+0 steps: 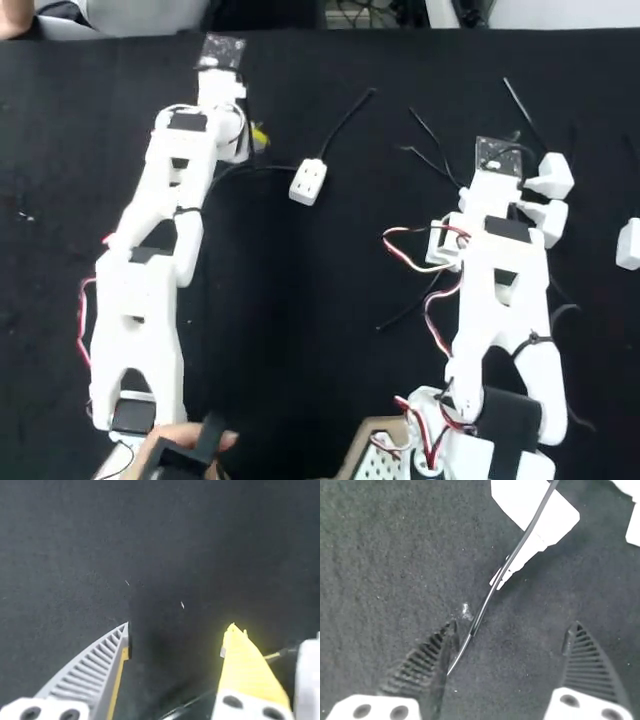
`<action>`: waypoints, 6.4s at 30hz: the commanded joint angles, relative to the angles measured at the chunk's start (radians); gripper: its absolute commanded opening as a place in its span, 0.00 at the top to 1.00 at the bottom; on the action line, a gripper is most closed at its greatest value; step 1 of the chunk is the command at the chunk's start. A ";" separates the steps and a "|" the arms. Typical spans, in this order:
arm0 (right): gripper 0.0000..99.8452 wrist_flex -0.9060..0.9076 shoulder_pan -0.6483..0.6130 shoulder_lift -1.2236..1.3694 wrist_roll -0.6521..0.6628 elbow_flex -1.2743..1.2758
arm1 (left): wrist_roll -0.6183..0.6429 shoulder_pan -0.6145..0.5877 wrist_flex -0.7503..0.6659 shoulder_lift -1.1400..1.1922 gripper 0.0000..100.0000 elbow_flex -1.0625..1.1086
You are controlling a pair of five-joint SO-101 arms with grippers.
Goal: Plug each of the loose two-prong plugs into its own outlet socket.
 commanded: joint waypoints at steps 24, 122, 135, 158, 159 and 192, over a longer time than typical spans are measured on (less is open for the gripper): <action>0.67 0.034 -0.379 0.745 -0.110 -0.987 | -0.075 -0.407 0.913 0.098 0.71 -0.829; 0.70 0.844 0.164 0.005 0.489 -1.452 | 0.367 0.194 0.307 -0.707 0.84 0.378; 0.70 0.680 0.275 -0.329 0.566 -0.900 | 0.400 0.392 -0.525 -0.807 0.74 0.961; 0.70 0.496 0.388 -0.662 0.713 -0.354 | 0.399 0.349 -0.101 -0.330 0.74 0.415; 0.70 0.496 0.388 -0.662 0.713 -0.354 | 0.377 0.354 -0.083 -0.353 0.74 0.415; 0.70 0.496 0.381 -0.662 0.735 -0.265 | 0.106 0.249 -0.040 -0.635 0.74 0.631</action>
